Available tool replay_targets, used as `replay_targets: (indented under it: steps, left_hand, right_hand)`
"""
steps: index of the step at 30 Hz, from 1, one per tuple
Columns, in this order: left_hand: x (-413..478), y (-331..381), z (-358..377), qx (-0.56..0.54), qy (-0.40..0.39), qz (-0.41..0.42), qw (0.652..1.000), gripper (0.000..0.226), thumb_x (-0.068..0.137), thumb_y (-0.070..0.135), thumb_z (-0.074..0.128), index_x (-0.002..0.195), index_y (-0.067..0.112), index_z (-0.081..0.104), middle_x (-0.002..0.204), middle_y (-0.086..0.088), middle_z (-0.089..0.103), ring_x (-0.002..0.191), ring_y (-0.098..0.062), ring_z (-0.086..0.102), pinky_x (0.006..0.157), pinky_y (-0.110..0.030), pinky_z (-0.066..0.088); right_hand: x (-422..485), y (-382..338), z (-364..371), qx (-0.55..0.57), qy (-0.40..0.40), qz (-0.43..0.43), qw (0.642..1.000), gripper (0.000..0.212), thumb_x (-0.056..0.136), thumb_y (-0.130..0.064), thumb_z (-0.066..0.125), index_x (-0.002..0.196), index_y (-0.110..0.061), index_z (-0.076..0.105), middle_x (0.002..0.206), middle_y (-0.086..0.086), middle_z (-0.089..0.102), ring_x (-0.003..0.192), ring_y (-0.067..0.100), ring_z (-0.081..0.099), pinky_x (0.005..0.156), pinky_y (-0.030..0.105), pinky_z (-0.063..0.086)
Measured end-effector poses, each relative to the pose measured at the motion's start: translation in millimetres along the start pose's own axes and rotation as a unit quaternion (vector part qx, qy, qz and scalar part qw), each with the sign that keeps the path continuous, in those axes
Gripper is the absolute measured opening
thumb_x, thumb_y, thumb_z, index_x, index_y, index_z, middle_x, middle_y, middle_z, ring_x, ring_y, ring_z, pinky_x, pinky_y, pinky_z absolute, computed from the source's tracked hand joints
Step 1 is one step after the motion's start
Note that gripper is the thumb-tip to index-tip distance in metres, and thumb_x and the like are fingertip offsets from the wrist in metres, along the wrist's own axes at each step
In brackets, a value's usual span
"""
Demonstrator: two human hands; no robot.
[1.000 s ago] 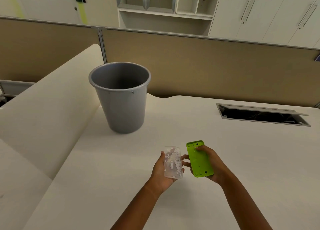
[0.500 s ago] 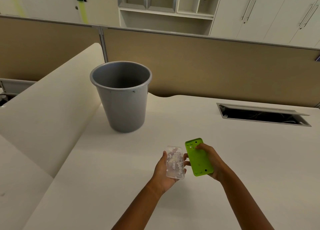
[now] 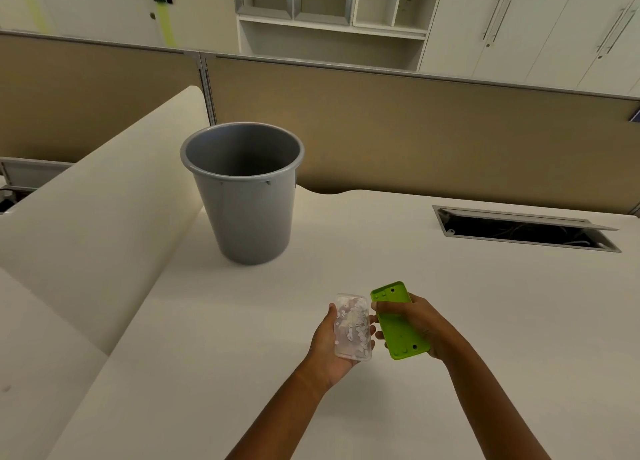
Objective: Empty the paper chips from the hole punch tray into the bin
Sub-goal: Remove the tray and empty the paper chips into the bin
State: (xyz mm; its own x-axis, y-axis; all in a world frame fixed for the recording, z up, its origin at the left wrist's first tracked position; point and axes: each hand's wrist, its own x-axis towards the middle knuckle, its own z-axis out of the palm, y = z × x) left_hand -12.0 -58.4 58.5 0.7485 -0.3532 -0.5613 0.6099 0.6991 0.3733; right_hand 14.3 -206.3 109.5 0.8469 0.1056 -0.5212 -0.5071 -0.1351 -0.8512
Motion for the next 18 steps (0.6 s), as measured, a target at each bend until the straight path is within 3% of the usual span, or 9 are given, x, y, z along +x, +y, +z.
replay_targets:
  steps: [3, 6, 9, 11, 14, 18]
  left_hand:
    - [-1.4, 0.3, 0.7, -0.006, -0.002, -0.001, 1.000, 0.055, 0.096, 0.048, 0.024, 0.094, 0.008, 0.062, 0.077, -0.014, 0.074, 0.083, -0.025, 0.055, 0.074, -0.035, 0.043]
    - [-3.1, 0.2, 2.0, -0.015, -0.006, -0.006, 1.000, 0.057, 0.097, 0.047, 0.025, 0.089, 0.006, 0.063, 0.072, -0.014, 0.074, 0.082, -0.024, 0.055, 0.074, -0.034, 0.042]
    - [-4.4, -1.1, 4.4, -0.016, -0.010, -0.007, 1.000, 0.055, 0.097, 0.046, 0.025, 0.090, 0.008, 0.063, 0.086, -0.015, 0.067, 0.083, -0.024, 0.055, 0.074, -0.034, 0.042]
    - [-4.4, -2.3, 5.5, -0.017, -0.019, -0.008, 1.000, 0.053, 0.097, 0.046, 0.026, 0.090, 0.009, 0.063, 0.078, -0.014, 0.073, 0.084, -0.024, 0.055, 0.075, -0.035, 0.042]
    - [-4.8, -2.3, 5.5, -0.019, -0.029, -0.009, 0.999, 0.051, 0.097, 0.045, 0.026, 0.092, 0.009, 0.063, 0.071, -0.013, 0.076, 0.085, -0.025, 0.056, 0.076, -0.036, 0.043]
    - [-5.5, -2.6, 4.0, -0.018, -0.019, -0.006, 1.000, 0.051, 0.098, 0.044, 0.025, 0.093, 0.009, 0.062, 0.088, -0.013, 0.069, 0.087, -0.027, 0.056, 0.081, -0.038, 0.042]
  right_hand:
    - [-2.3, -1.4, 0.8, 0.000, -0.006, 0.001, 1.000, 0.034, 0.078, -0.024, 0.069, 0.108, -0.011, 0.058, 0.084, 0.013, 0.069, 0.062, 0.025, 0.065, 0.057, 0.030, 0.053]
    - [-5.8, -4.3, 2.4, 0.025, -0.010, 0.016, 1.000, 0.029, 0.084, -0.041, 0.056, 0.099, -0.016, 0.057, 0.085, 0.008, 0.064, 0.070, 0.022, 0.061, 0.061, 0.030, 0.049]
    - [-6.2, -4.6, 4.6, 0.012, 0.001, 0.011, 1.000, 0.032, 0.090, -0.039, 0.046, 0.111, -0.016, 0.052, 0.102, 0.013, 0.062, 0.086, 0.027, 0.059, 0.072, 0.035, 0.049]
    - [-7.2, -5.4, 7.4, -0.024, 0.009, 0.004, 1.000, 0.030, 0.091, -0.033, 0.044, 0.116, -0.016, 0.047, 0.103, 0.011, 0.060, 0.090, 0.029, 0.057, 0.078, 0.039, 0.046]
    - [-10.3, -8.2, 11.2, -0.059, 0.001, -0.010, 0.998, 0.024, 0.091, -0.029, 0.046, 0.112, -0.017, 0.047, 0.096, 0.007, 0.057, 0.084, 0.024, 0.057, 0.069, 0.033, 0.047]
    - [-10.9, -10.6, 12.8, -0.127, -0.008, -0.055, 0.990, 0.023, 0.085, -0.027, 0.060, 0.106, -0.019, 0.052, 0.093, 0.002, 0.059, 0.080, 0.016, 0.059, 0.062, 0.026, 0.046]
